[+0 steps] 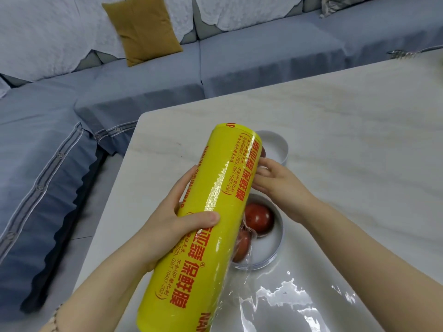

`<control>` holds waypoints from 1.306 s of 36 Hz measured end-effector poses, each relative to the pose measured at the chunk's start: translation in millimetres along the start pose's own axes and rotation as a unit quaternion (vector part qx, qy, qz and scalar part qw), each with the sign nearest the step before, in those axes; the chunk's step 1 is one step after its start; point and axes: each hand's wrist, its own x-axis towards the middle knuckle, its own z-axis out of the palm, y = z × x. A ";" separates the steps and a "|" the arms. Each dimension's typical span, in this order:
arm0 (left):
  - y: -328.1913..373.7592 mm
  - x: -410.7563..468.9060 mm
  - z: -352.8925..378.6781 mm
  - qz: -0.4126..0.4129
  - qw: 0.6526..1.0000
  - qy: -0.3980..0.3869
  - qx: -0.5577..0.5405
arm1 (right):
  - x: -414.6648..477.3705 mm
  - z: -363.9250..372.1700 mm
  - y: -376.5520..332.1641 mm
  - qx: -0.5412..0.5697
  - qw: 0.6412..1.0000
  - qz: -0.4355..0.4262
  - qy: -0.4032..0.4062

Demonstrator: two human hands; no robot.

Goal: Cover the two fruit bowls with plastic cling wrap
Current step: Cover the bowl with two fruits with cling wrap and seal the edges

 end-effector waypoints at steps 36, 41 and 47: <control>-14.8 -3.5 -10.6 -0.006 0.993 0.118 -0.014 | -17.3 -1.2 -0.9 0.103 0.970 0.014 0.221; -16.0 -3.2 -3.4 0.008 0.987 0.155 0.038 | -23.7 -1.0 -0.7 0.236 0.955 0.074 0.162; -9.4 -1.0 2.5 0.011 0.985 0.165 0.053 | -35.9 8.1 7.7 0.291 0.939 0.180 -0.005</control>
